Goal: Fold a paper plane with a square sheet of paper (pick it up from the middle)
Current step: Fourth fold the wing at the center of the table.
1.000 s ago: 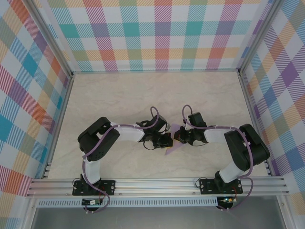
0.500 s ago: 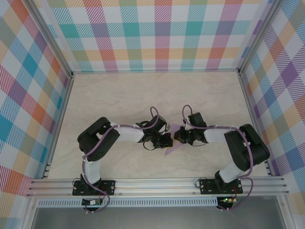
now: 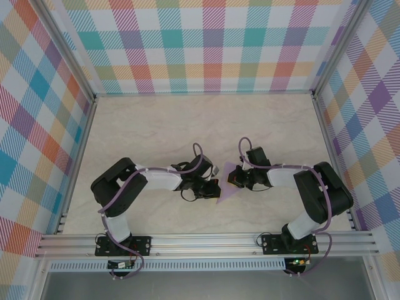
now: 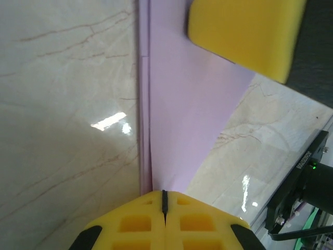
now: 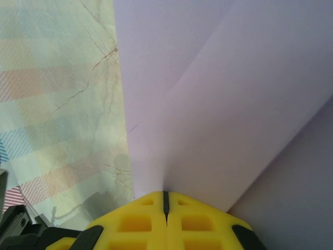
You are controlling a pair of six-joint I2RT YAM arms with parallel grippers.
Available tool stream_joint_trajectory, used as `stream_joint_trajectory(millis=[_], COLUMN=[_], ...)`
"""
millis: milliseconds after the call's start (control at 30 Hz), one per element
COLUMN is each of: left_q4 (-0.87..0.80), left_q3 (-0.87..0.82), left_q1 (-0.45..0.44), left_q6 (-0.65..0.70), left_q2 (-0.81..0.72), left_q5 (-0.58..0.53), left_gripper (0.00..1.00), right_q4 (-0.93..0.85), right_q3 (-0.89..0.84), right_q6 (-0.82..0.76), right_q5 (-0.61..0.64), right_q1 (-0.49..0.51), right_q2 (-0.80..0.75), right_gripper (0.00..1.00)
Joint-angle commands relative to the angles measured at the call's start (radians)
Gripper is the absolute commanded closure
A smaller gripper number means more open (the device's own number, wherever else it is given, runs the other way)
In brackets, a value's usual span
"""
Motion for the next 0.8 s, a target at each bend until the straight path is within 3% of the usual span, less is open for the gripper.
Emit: stream_joint_trajectory(millis=[0,433,767], left_q4=[-0.010,-0.015,-0.051], left_q3=[0.032,0.118,0.037], left_q1=[-0.022,-0.050,-0.050], left_q6=[0.019,0.009,0.017], left_q2=[-0.065,0.072,0.064], left_q5=[-0.025,-0.038,-0.036], left_gripper=[0.96,0.94,0.94], right_q4=[-0.103,-0.108,-0.116], right_q3=[-0.018,-0.016,-0.017], right_q6=[-0.016,-0.013,-0.008], right_q5=[0.109,0.102,0.112], right_q1=[0.001,0.000,0.001], right_q2=[0.053,0.061,0.079], right_gripper=[1.00,1.00,1.00])
